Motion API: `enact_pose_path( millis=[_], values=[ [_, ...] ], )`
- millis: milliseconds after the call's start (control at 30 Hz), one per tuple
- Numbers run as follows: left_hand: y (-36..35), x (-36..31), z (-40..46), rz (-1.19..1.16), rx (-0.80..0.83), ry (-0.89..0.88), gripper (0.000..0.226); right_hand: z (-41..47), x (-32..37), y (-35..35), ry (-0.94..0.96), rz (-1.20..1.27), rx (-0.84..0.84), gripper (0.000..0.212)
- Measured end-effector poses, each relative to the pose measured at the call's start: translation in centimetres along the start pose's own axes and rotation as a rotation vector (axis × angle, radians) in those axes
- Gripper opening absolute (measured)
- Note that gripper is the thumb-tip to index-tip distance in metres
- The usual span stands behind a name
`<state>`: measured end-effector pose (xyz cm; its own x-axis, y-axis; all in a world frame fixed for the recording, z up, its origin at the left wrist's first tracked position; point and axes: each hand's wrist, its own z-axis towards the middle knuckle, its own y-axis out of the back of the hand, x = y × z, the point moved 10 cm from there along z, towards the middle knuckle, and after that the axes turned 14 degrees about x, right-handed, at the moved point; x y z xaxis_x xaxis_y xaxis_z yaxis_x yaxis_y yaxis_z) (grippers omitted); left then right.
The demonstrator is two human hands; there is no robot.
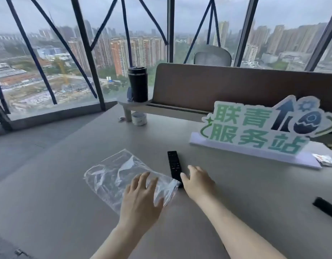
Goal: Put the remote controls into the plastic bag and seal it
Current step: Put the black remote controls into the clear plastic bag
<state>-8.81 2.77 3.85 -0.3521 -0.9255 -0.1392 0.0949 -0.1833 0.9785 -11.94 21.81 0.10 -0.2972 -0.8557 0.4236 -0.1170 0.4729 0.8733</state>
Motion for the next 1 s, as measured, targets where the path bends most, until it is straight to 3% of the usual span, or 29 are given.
enact_pose_path(
  millis=[133,400,633,733,833,1000],
  values=[
    [-1.3,1.3,-1.0,0.038,0.023,-0.015,0.006,0.8,0.0,-1.3,-0.109,0.031,-0.016,0.048],
    [-1.2,3.4,-4.4,-0.109,0.038,0.016,0.021,-2.6,-0.8,-3.0,-0.148,0.166,0.131,0.025],
    [1.4,-0.7,-4.5,-0.325,-0.077,-0.048,0.029,-13.9,-6.5,3.8,0.016,0.802,0.054,0.019],
    [2.1,-4.0,-4.0,-0.393,-0.074,-0.067,0.030,-18.5,-8.8,4.6,-0.018,0.849,0.112,0.018],
    [2.4,-7.4,-4.1,-0.424,-0.042,-0.101,0.030,-19.8,-10.2,3.3,-0.066,0.828,0.154,0.031],
    [1.7,-10.5,-4.5,-0.486,0.005,-0.130,0.031,-17.5,-6.5,-2.0,0.051,0.937,0.270,0.033]
  ],
)
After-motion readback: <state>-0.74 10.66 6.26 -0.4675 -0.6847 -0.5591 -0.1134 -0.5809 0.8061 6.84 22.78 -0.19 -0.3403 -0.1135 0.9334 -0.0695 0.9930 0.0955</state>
